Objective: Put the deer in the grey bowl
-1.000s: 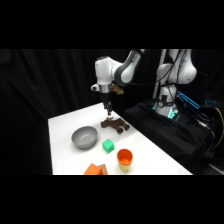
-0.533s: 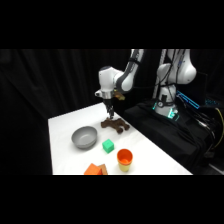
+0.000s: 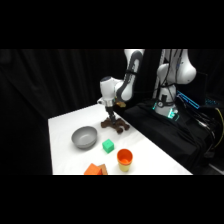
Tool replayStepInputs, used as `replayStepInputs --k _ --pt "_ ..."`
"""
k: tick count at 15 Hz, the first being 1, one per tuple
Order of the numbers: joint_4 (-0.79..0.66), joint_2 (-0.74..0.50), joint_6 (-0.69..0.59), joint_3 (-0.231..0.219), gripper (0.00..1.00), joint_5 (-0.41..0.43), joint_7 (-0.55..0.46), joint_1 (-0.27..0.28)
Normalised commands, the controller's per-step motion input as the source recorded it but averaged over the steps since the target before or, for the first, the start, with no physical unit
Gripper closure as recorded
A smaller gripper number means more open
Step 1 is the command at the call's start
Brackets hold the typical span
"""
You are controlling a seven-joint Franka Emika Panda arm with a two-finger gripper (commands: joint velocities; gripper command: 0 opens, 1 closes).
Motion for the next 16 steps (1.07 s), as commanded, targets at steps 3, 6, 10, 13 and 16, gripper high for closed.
replayStepInputs --k 3,6,10,13,16 --pt "0.13 0.18 0.1 0.13 0.0 0.129 -0.14 -0.112" --pt "0.12 0.13 0.08 0.114 0.27 0.112 -0.12 -0.098" --pt "0.09 0.06 0.07 0.09 0.6 0.101 -0.12 -0.09" --pt "0.06 0.01 0.04 0.057 0.84 0.081 -0.11 -0.074" --pt "0.04 -0.06 0.0 0.026 0.95 0.051 -0.08 -0.049"
